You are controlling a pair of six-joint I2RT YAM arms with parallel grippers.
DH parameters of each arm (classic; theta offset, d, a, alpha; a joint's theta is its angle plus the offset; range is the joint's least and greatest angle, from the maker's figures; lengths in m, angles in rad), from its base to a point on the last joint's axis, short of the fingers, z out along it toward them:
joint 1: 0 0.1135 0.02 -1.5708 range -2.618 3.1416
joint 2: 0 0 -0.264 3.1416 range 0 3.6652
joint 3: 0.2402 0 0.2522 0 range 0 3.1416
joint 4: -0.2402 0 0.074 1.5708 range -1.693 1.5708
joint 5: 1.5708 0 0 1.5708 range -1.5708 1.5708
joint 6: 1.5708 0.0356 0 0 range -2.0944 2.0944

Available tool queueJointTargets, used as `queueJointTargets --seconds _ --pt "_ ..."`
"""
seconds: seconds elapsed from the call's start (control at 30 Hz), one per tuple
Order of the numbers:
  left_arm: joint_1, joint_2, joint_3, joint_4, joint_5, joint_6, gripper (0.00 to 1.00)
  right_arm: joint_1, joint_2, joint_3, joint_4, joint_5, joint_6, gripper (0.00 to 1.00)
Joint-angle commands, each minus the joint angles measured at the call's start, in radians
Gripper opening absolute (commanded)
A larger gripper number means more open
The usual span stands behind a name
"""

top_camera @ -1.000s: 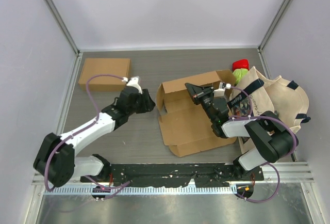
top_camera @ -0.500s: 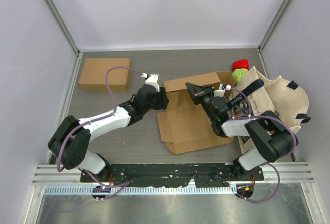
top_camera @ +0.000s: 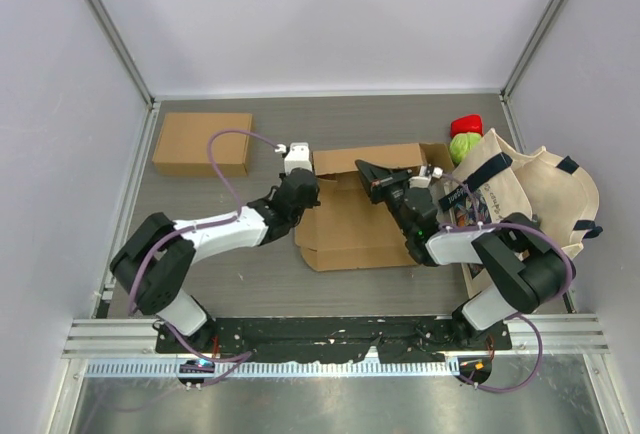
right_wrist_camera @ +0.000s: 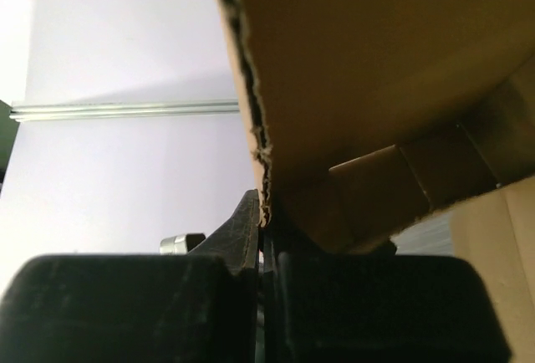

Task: Fold the paper box

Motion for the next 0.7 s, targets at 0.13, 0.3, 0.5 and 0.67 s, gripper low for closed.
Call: queueJointTargets --seconds 0.13,0.3,0.5,0.67 --pt "0.006 0.070 0.159 -0.177 -0.375 -0.229 0.00 0.069 0.024 0.083 -0.146 0.015 0.195 0.01" --pt "0.007 -0.036 -0.013 0.046 -0.187 -0.073 0.24 0.052 0.007 0.126 -0.196 0.020 0.177 0.01" --pt "0.009 -0.220 -0.199 0.175 -0.051 0.010 0.49 0.017 0.011 0.172 -0.259 -0.005 0.172 0.01" --pt "0.016 -0.292 -0.286 0.259 0.006 0.056 0.64 -0.011 0.025 0.204 -0.291 -0.043 0.180 0.01"
